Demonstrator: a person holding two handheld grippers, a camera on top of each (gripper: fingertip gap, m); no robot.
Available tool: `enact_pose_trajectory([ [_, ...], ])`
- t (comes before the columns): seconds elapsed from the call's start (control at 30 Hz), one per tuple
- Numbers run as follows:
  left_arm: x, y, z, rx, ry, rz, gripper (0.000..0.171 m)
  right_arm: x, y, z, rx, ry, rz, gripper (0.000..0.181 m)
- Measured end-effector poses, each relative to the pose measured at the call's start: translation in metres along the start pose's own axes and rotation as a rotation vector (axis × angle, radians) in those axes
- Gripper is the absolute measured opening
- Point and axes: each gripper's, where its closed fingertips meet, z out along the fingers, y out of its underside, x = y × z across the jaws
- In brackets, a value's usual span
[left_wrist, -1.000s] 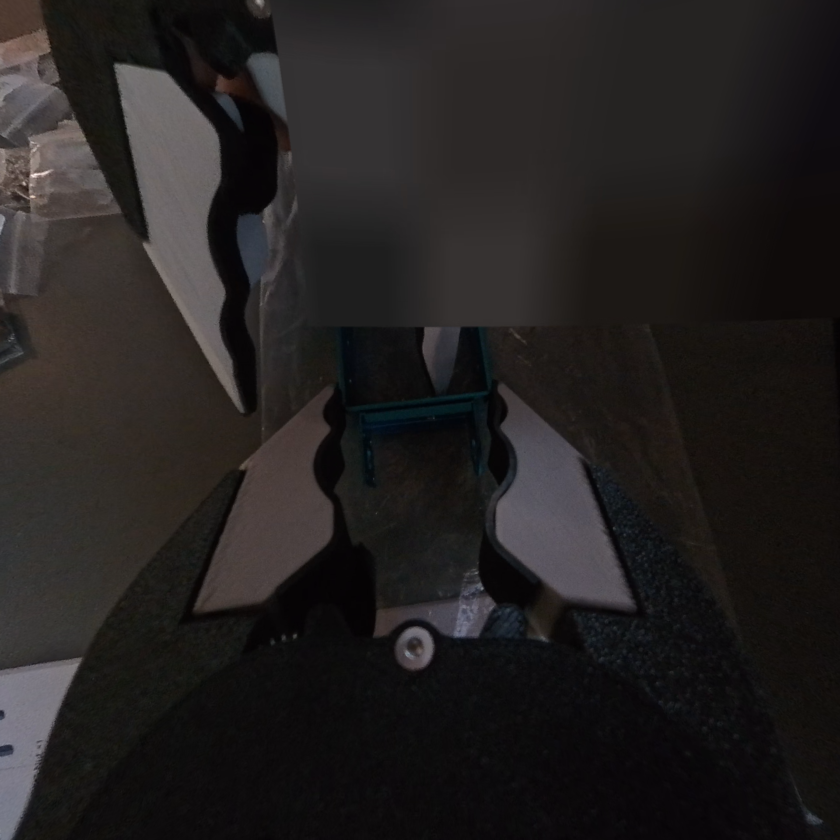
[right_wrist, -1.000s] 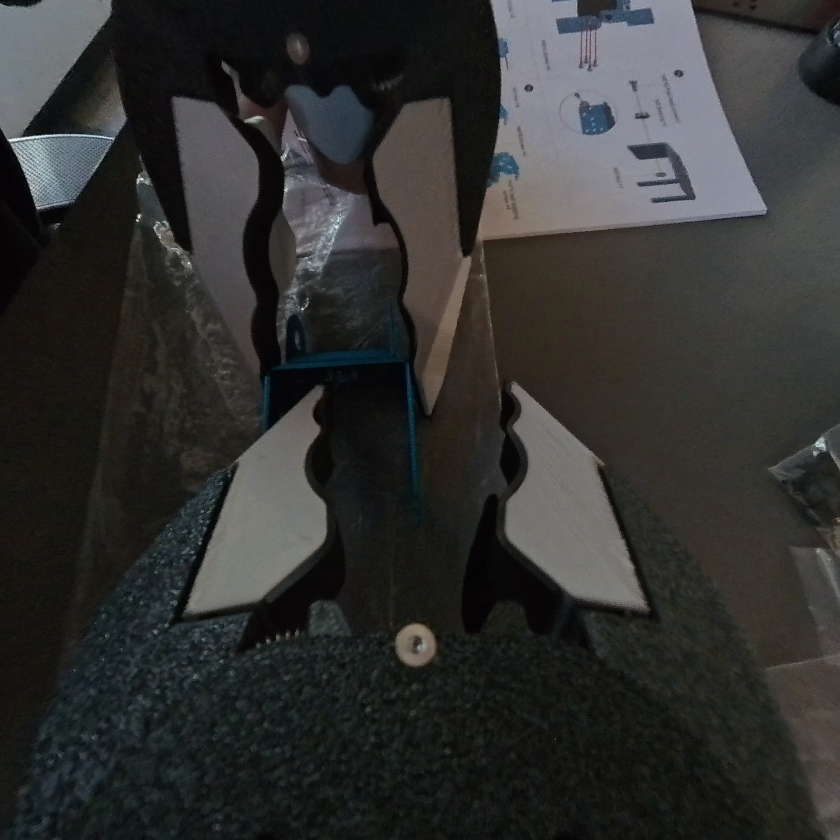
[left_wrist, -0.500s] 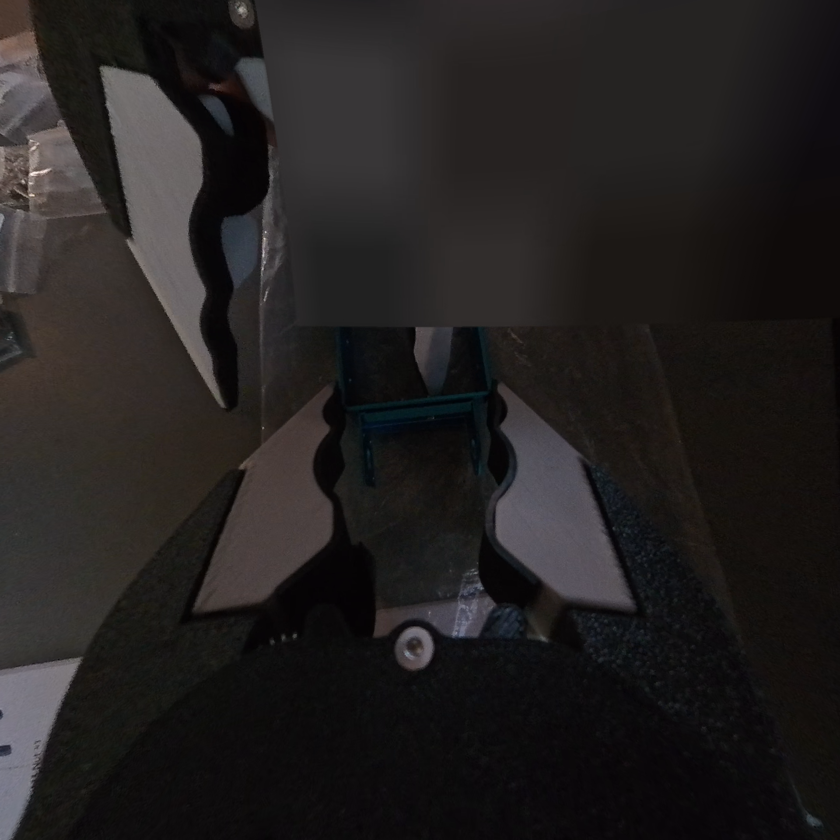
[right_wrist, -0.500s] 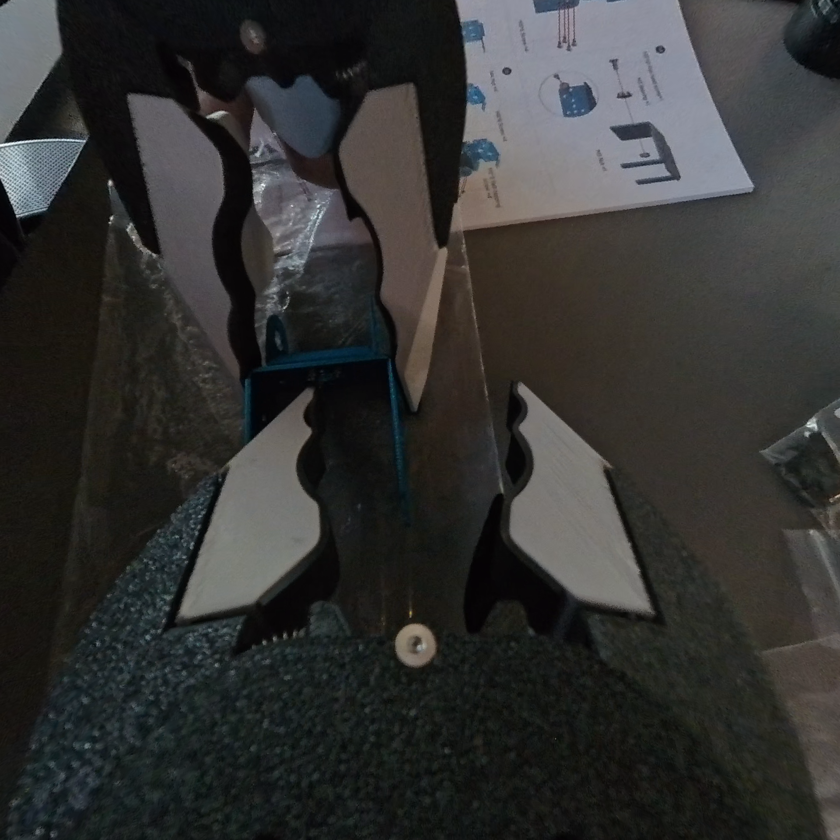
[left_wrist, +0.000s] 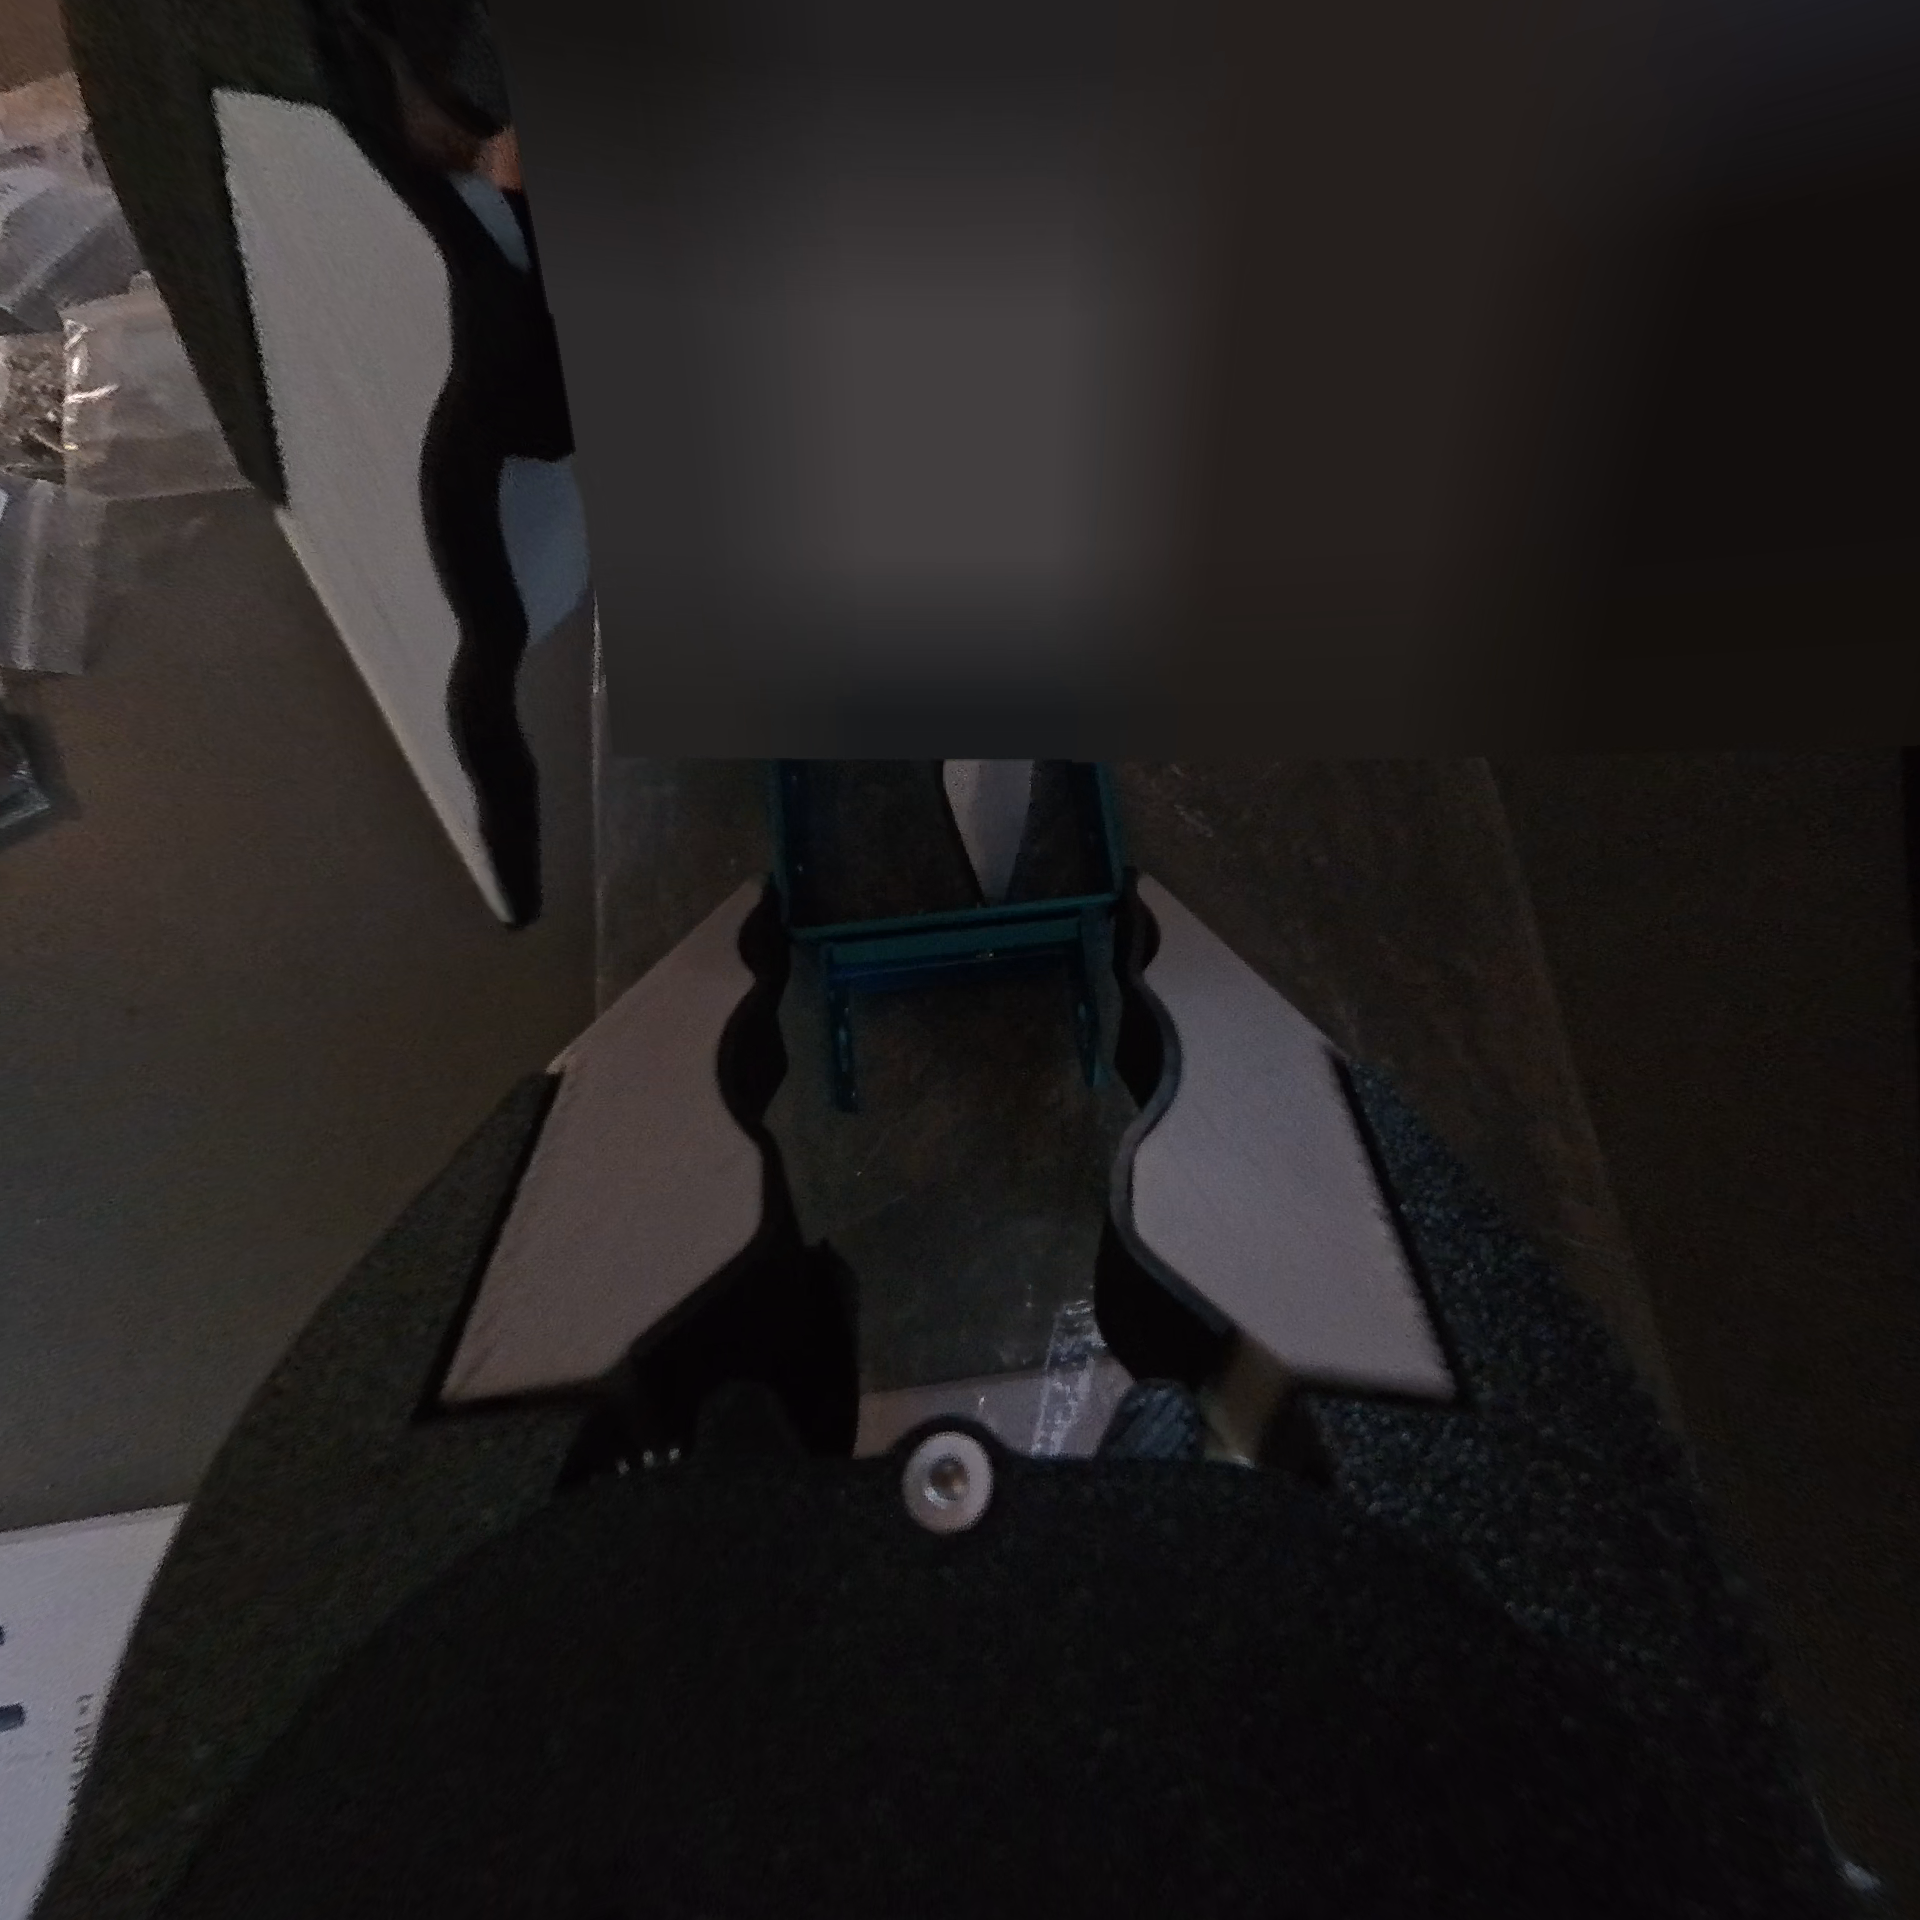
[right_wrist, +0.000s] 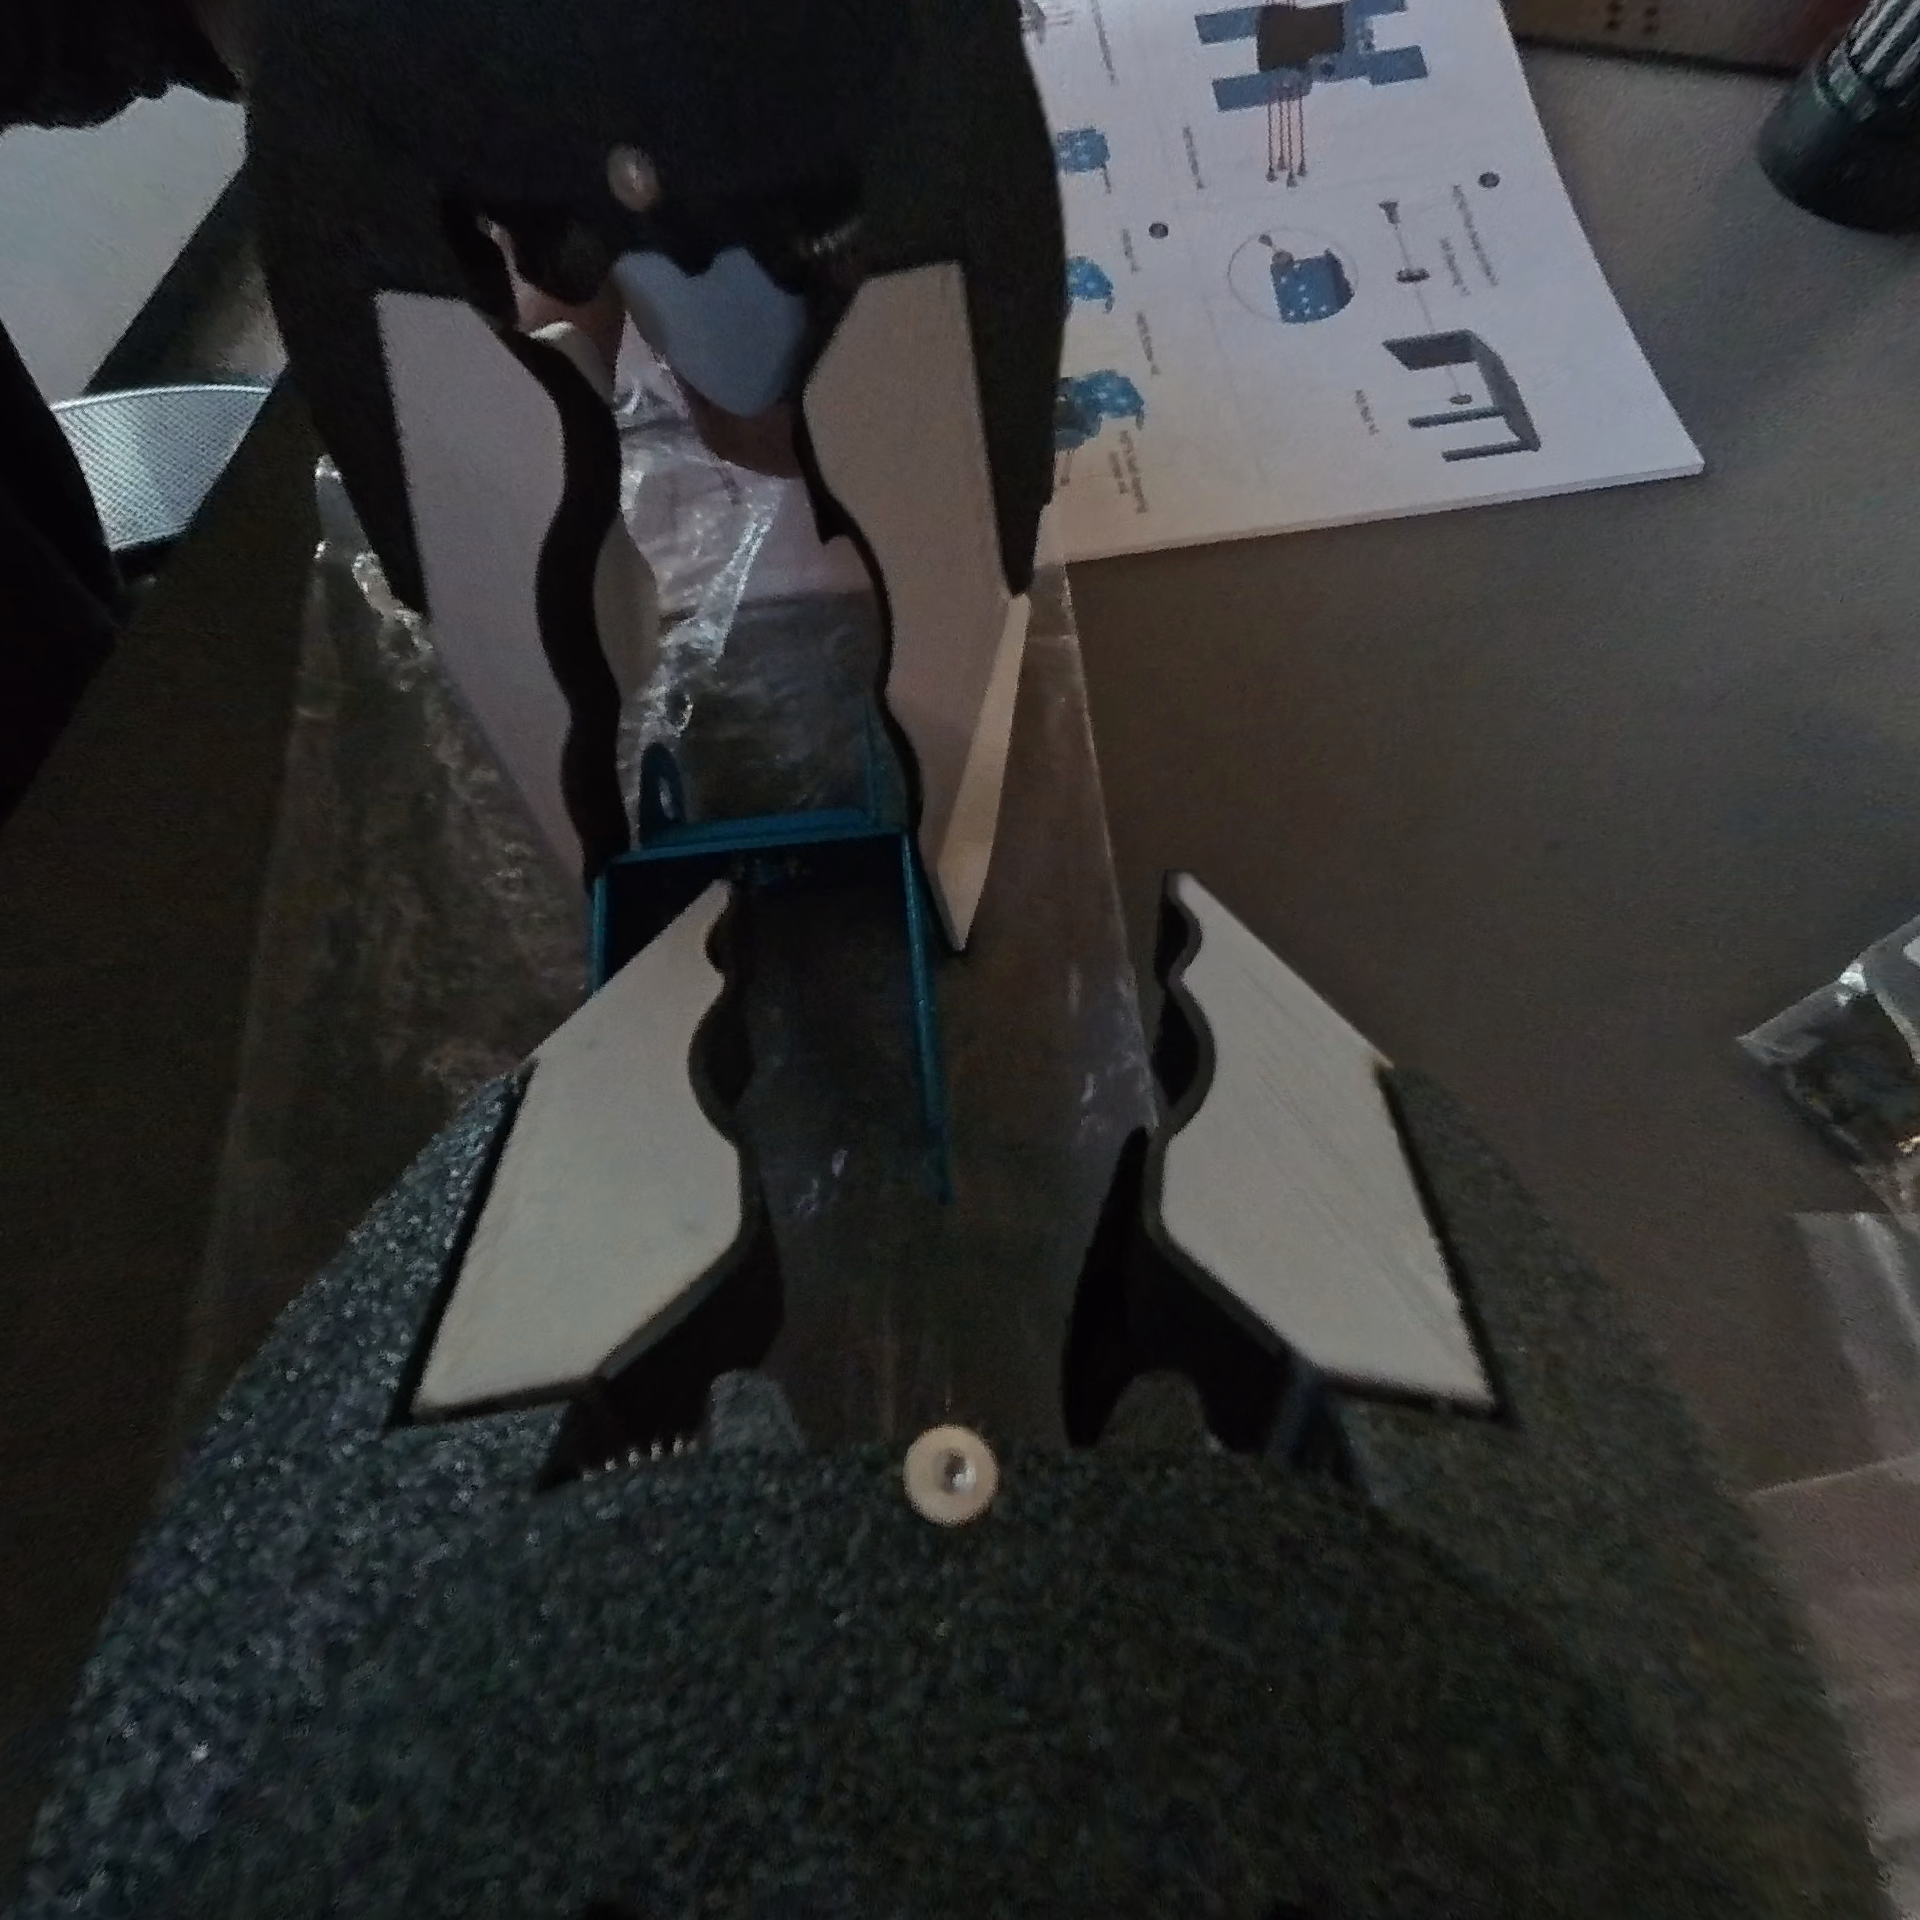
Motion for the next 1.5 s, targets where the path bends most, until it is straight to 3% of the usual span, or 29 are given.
enact_pose_trajectory([
  [0.13, 0.0002, -0.0001, 0.0, 0.0, 0.0, 0.001, 0.064, -0.0029, 0.0064, 0.0062, -0.055, 0.032, -0.064, 0.08],
  [0.27, 0.0002, -0.0002, 0.0, 0.0, 0.0, 0.0, 0.064, 0.0023, 0.0041, 0.0048, -0.039, 0.032, -0.009, 0.085],
  [0.4, 0.0004, -0.0002, 0.0, 0.0, 0.0, 0.001, 0.064, -0.0001, 0.0002, -0.0004, 0.0, 0.017, -0.012, 0.08],
  [0.53, 0.0007, -0.0002, 0.0, 0.0, 0.001, 0.001, 0.064, -0.002, 0.0054, 0.0063, -0.052, 0.047, -0.063, 0.082],
  [0.63, 0.0007, -0.0002, 0.0, 0.0, 0.0, 0.001, 0.064, 0.0042, 0.0041, 0.0042, -0.038, 0.048, -0.007, 0.09],
  [1.1, 0.0011, -0.0002, 0.0, 0.0, 0.001, 0.001, 0.064, 0.0017, -0.0003, -0.0014, 0.003, 0.062, -0.029, 0.083],
  [1.33, 0.0012, -0.0002, 0.0001, 0.0, 0.002, -0.001, 0.064, 0.0059, -0.0001, -0.0013, 0.001, 0.078, -0.008, 0.091],
  [1.5, 0.0014, -0.0002, 0.0001, 0.0, 0.003, 0.0, 0.064, -0.0019, 0.0044, 0.0036, -0.039, 0.092, -0.089, 0.086],
])
